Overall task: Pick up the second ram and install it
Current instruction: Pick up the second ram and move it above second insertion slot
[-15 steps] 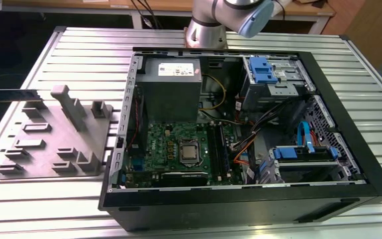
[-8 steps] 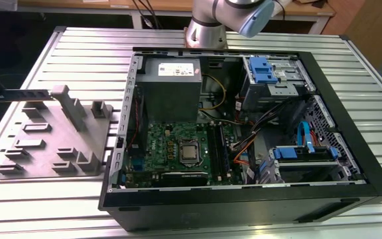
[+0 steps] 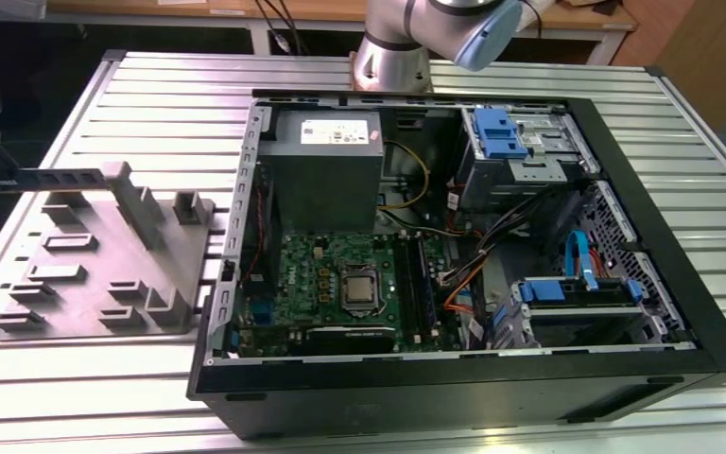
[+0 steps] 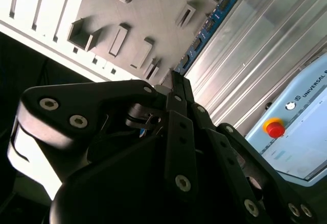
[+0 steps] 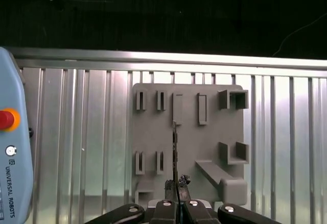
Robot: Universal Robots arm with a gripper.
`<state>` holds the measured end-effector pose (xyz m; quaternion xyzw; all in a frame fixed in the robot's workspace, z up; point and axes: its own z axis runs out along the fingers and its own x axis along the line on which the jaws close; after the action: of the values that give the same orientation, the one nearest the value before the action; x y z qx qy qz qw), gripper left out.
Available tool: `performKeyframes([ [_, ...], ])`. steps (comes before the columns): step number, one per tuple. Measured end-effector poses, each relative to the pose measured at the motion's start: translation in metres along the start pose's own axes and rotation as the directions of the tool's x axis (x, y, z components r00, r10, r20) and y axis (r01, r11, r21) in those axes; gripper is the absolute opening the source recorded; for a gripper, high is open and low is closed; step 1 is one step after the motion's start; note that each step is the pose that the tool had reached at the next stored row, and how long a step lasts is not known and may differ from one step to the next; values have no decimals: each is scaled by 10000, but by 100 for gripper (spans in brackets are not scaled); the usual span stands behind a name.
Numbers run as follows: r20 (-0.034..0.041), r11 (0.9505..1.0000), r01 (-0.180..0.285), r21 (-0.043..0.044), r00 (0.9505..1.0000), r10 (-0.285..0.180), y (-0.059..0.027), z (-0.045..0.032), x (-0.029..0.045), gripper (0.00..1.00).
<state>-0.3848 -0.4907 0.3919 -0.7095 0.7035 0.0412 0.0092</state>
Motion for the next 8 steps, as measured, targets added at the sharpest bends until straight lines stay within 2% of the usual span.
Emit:
performKeyframes([
  [5,2,10000,-1,1,10000,1,4,-100,-7,8],
  [8,5,10000,0,4,10000,0,5,-106,-7,8],
])
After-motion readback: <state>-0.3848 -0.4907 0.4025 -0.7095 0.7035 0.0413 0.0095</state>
